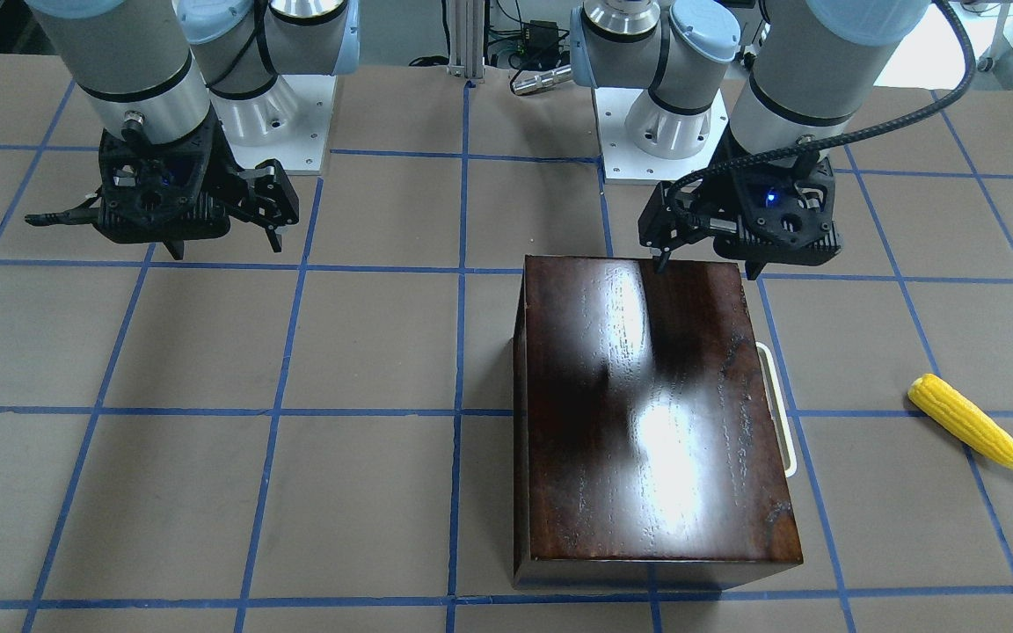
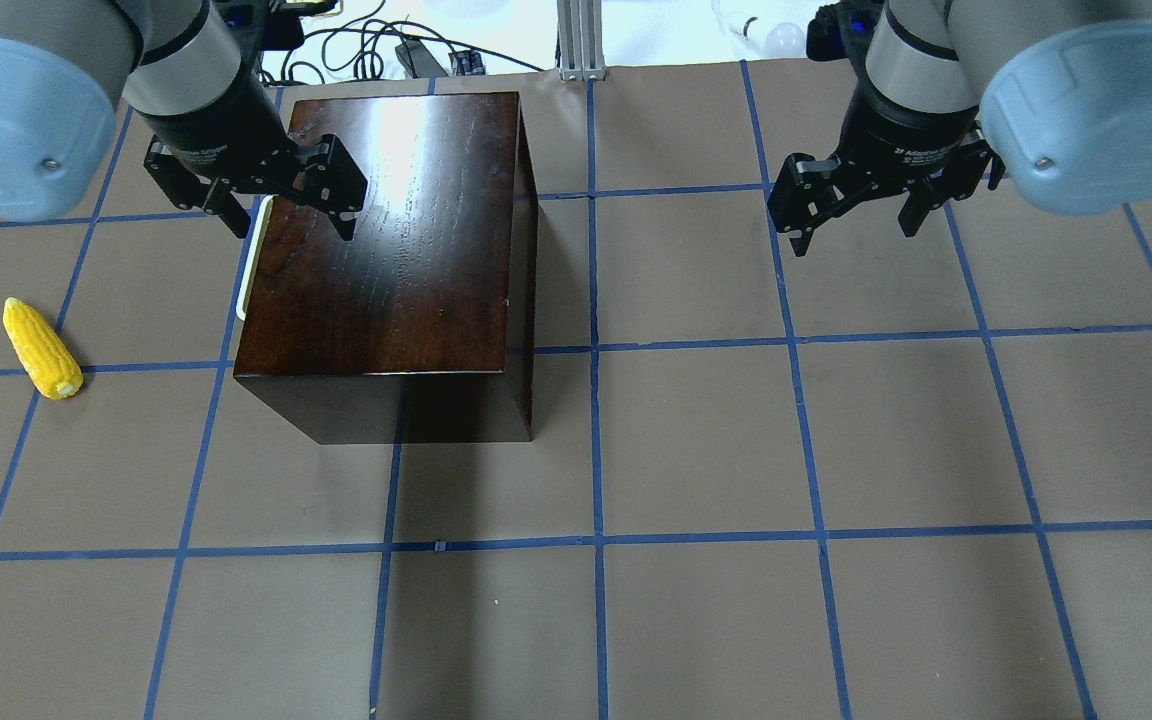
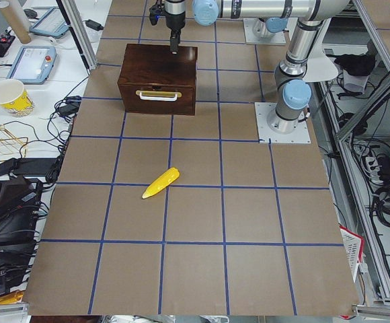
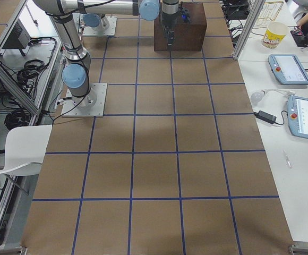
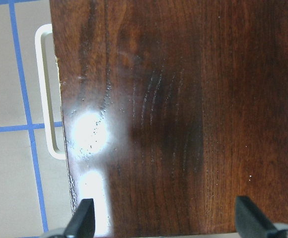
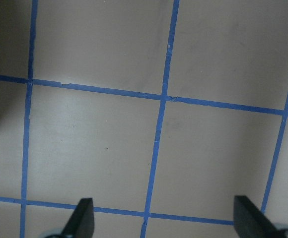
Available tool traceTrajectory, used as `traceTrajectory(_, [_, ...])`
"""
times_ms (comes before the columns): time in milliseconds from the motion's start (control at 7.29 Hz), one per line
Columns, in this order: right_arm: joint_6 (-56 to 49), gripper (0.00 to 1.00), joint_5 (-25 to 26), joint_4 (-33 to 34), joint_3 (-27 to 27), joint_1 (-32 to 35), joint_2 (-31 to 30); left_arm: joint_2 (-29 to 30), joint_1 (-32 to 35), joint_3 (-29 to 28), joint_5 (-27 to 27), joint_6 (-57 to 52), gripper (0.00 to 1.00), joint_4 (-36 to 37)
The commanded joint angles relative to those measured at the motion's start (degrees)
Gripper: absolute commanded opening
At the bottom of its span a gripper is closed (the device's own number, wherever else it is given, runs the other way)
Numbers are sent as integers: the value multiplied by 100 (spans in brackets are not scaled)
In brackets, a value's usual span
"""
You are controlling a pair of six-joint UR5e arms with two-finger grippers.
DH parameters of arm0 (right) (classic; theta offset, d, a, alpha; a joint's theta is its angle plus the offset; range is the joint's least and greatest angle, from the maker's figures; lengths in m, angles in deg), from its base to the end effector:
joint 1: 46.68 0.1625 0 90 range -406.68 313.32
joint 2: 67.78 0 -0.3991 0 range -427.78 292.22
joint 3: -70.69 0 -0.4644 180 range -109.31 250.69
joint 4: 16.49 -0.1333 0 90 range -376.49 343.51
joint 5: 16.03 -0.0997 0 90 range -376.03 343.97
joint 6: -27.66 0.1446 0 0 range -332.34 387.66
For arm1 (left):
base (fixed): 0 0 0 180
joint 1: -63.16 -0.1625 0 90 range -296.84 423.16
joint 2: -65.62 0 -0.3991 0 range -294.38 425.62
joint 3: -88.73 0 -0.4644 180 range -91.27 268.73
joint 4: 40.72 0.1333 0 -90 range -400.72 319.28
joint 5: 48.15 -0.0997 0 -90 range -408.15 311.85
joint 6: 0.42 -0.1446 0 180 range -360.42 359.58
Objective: Open drawer and put corn inside
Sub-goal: 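Move the left gripper down beside the cabinet toward the white drawer handle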
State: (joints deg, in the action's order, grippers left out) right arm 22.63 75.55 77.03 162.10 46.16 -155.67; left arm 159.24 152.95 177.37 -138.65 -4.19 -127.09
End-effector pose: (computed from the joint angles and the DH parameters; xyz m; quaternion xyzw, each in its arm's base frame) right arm 0.1578 -0.5708 0.3883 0.0686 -0.9975 -0.0003 0.0138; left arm -0.1299 -0.5928 0.4003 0.0310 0.9994 -0.0118 0.0048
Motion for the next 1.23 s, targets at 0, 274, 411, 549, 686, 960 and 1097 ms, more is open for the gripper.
traceTrajectory(0, [2,100,0,0,0,6,0,-11,-512,-65,101,95,100,-20])
traceTrajectory(274, [2,100,0,0,0,6,0,6,-1058,-65,85,-201,100,-116])
traceTrajectory(411, [2,100,0,0,0,-11,0,24,-1234,-74,85,-647,100,-108])
traceTrajectory(549, [-7,100,0,0,0,-12,0,42,-1558,-92,120,-990,100,-108])
traceTrajectory(686, [2,100,0,0,0,6,0,111,-1944,-196,407,-1429,100,-108])
traceTrajectory(960, [2,100,0,0,0,6,0,304,-2482,-215,515,-2754,100,-47])
traceTrajectory(1097, [2,100,0,0,0,6,0,462,-2615,-232,533,-2891,100,-38])
